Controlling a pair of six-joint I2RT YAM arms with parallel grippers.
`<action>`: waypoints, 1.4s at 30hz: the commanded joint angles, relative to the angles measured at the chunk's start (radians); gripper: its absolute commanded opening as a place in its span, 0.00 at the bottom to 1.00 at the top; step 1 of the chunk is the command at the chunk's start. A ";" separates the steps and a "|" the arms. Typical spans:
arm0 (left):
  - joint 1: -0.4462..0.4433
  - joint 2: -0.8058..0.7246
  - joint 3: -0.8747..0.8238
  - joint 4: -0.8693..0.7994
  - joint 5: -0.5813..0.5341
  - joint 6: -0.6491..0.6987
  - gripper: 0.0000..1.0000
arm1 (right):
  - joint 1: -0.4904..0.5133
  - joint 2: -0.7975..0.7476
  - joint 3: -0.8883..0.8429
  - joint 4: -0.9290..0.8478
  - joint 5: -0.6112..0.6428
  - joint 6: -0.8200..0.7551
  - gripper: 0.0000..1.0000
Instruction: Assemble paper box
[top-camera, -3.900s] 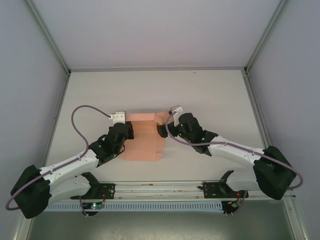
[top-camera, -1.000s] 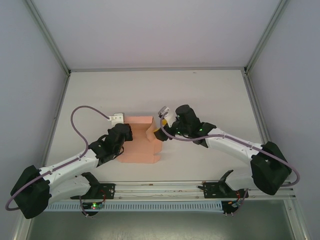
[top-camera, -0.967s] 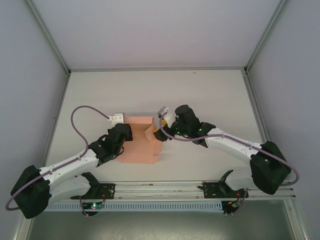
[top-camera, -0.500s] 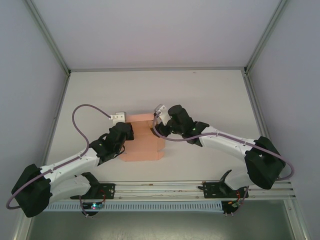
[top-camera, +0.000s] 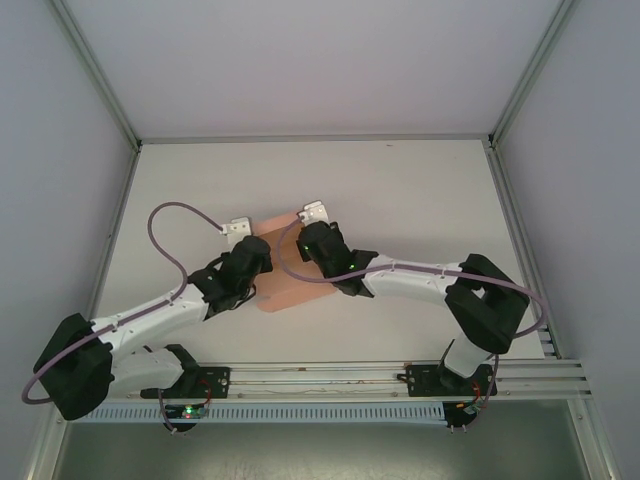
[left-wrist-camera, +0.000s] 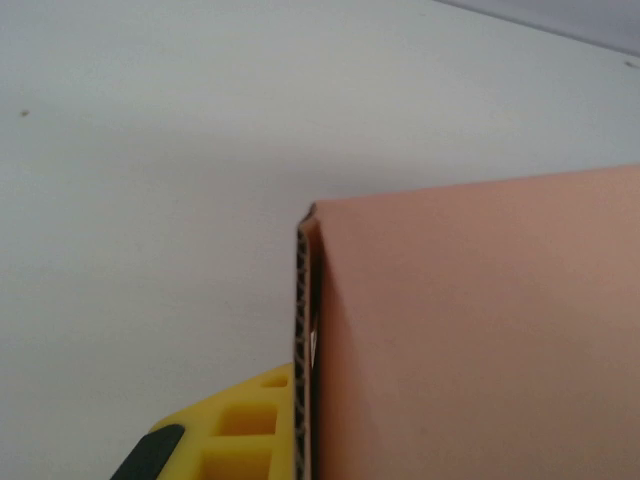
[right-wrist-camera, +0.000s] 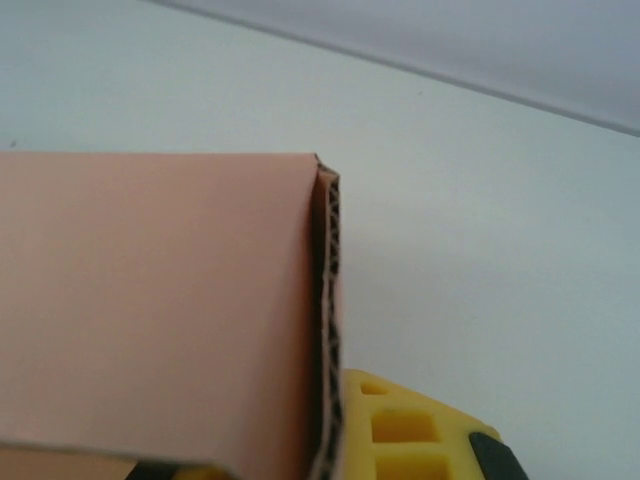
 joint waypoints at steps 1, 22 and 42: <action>-0.007 0.013 0.076 -0.295 -0.218 -0.314 0.00 | -0.049 0.018 0.044 -0.103 0.337 0.194 0.00; -0.001 0.109 0.210 -0.419 -0.165 -0.317 0.00 | -0.106 0.027 0.004 -0.016 0.273 0.120 0.00; -0.003 0.104 0.166 -0.229 -0.032 -0.105 0.00 | -0.119 -0.177 -0.185 0.176 -0.486 -0.220 0.82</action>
